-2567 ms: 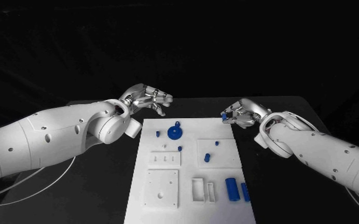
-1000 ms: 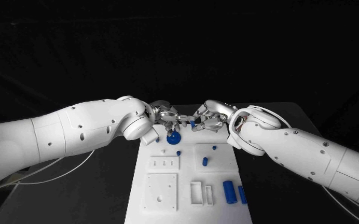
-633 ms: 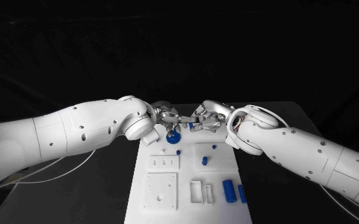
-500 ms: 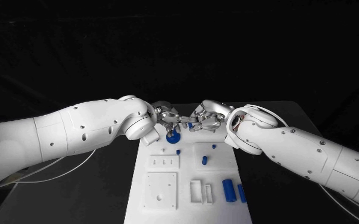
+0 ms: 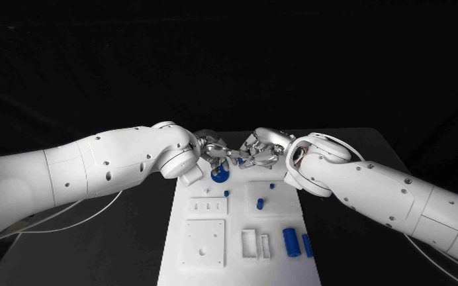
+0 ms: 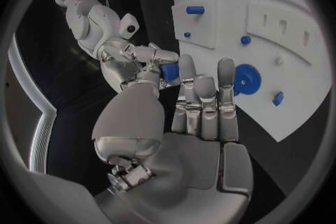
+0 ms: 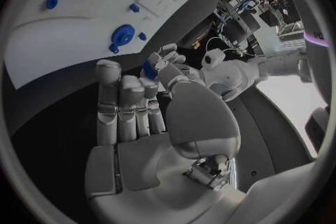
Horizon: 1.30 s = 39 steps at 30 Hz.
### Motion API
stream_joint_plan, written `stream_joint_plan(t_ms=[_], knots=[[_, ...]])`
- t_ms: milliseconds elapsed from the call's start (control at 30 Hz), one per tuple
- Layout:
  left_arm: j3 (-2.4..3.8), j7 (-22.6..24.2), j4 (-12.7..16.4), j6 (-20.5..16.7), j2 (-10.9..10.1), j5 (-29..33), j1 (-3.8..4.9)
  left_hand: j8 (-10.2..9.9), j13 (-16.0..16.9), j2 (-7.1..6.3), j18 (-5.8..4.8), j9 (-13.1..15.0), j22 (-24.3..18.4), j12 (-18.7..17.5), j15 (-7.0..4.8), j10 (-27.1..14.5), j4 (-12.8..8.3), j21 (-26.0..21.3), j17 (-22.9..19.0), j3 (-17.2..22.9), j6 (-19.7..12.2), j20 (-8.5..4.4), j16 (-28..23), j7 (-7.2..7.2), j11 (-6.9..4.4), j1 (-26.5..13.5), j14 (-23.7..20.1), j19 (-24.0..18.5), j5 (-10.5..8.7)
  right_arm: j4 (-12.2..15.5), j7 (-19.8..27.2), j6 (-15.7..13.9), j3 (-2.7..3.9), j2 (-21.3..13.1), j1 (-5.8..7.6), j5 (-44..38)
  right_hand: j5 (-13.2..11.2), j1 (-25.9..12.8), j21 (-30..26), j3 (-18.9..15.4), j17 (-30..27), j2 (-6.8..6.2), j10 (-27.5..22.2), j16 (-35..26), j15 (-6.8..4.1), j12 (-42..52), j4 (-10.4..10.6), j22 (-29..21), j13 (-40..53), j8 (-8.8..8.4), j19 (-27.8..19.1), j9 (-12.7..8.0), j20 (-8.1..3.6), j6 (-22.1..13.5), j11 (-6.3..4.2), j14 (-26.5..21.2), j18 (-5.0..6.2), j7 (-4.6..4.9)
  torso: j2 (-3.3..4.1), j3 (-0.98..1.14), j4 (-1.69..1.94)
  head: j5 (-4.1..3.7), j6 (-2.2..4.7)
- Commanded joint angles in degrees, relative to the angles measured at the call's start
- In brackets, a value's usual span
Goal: Assemble the parts on the task board
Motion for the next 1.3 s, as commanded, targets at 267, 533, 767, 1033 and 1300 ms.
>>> stream_joint_plan(t_ms=[267,533,767,1033,1300], knots=[[0.02,-0.31,0.11,0.14,0.19,-0.74,-0.03,-0.17,-0.11,5.29,0.17,-0.77,0.76,-0.12,-0.11,0.1,-5.47,-0.63,-0.34,-2.31,0.07,-0.13,0.48,-0.16,-0.14,2.12,0.11,0.53,1.69,0.17,-0.38,1.39,0.01,0.32,0.02,-0.62,0.11,-0.05,0.2,0.17,0.03,0.42,0.0,0.0,-0.14,0.11,0.31,3.62,0.06,0.38,2.61,0.62,0.02,0.53,-0.19,0.22,-0.24,-0.02,0.04,-0.03,0.07,-0.1,-0.33],[0.02,-0.29,0.31,0.81,0.06,-0.74,-0.03,-0.27,-0.29,9.34,0.05,-2.28,1.0,-0.51,-0.25,-0.08,-9.11,-0.94,-0.52,-0.94,-0.58,-0.27,0.26,-0.51,-0.34,7.34,0.03,0.55,7.77,0.09,-0.59,1.83,0.01,0.36,0.02,-0.79,0.17,-0.03,0.13,0.03,0.05,0.45,-0.07,-0.05,-0.15,0.03,0.45,3.61,0.03,0.37,2.61,0.64,0.02,0.57,-0.2,0.21,-0.23,-0.05,0.02,-0.08,0.08,-0.04,-0.37],[0.02,-0.42,0.7,1.81,-0.16,-0.75,-0.04,-0.05,-0.69,11.67,0.15,-2.01,1.35,-1.09,-0.09,-0.46,-12.93,-1.08,-0.7,2.9,-2.26,-0.18,0.0,-0.09,-0.09,10.08,-0.04,0.45,11.97,-0.25,-0.69,2.11,0.01,0.52,0.01,-1.01,0.18,-0.06,0.08,0.01,0.02,0.52,-0.08,-0.1,-0.14,0.01,0.54,3.59,0.02,0.39,2.6,0.65,0.02,0.59,-0.21,0.2,-0.22,-0.06,0.06,-0.07,0.08,-0.13,-0.66],[0.02,-0.27,1.04,1.97,-0.37,-0.74,-0.06,0.18,-0.97,7.66,0.48,0.59,2.33,-1.26,0.04,-0.27,-13.64,-1.19,-0.74,21.99,-2.62,-0.02,-0.09,0.32,0.05,6.16,-0.03,0.41,2.19,-0.56,-0.65,2.21,0.01,0.91,-0.02,-0.84,0.18,-0.12,-0.08,-0.05,0.01,0.55,-0.15,-0.15,-0.15,-0.09,0.68,3.55,-0.05,0.37,2.58,0.65,0.02,0.55,-0.23,0.21,-0.21,-0.07,0.13,0.02,0.14,-0.19,-0.79],[0.03,0.05,1.03,1.72,-0.39,-0.55,-0.06,0.04,-0.95,7.65,0.46,1.08,2.45,-1.2,0.03,-0.27,-12.97,-1.34,-0.76,21.83,-2.48,-0.04,-0.1,0.25,0.03,6.17,0.02,0.5,1.98,-0.65,-0.45,1.89,0.01,1.18,-0.12,-0.46,0.33,-0.23,-0.15,-0.16,-0.04,0.57,-0.17,-0.25,-0.16,-0.11,0.86,3.53,-0.05,0.38,2.59,0.67,0.01,0.57,-0.25,0.22,-0.19,-0.11,0.08,0.02,0.1,-0.06,-0.9]])
